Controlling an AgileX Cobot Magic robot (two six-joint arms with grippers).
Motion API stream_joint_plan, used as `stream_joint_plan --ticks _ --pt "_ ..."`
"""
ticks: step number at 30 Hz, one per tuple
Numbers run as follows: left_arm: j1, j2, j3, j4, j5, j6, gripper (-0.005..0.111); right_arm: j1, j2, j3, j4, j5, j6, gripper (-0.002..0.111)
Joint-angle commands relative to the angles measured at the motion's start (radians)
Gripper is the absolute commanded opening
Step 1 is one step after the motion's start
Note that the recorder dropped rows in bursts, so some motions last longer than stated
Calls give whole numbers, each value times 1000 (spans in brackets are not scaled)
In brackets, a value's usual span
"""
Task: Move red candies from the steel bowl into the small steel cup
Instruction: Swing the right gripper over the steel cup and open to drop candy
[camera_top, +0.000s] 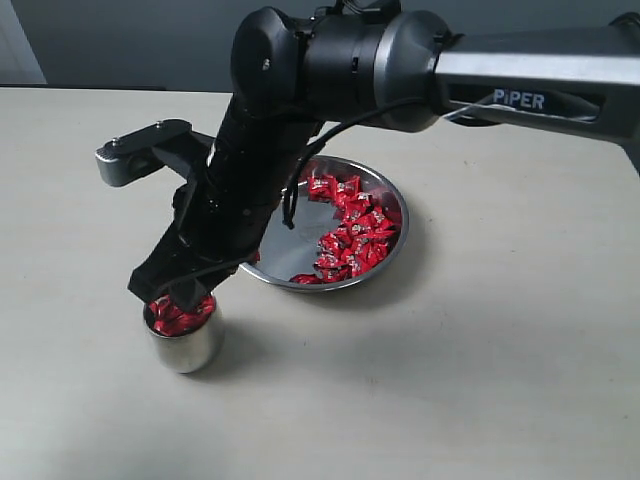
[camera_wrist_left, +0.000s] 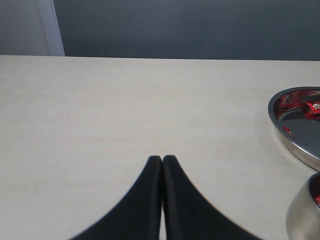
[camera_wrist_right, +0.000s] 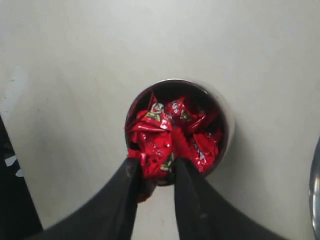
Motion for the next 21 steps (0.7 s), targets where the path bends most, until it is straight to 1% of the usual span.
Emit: stream_joint_plan --ticks 1,3,6,8,16,21 --pt "-5 -5 4 0 -2 -2 0 -2 3 -1 12 -3 -12 27" --pt "-5 -5 4 0 -2 -2 0 -2 15 -1 23 2 -12 30" --pt "-5 -5 4 0 -2 -2 0 -2 27 -1 30 7 -20 38" --pt "-5 -5 4 0 -2 -2 0 -2 32 -1 30 7 -20 41" --pt "-5 -5 4 0 -2 -2 0 -2 32 -1 30 -9 -20 41" --pt "-5 -5 4 0 -2 -2 0 -2 29 -3 30 -53 -20 41"
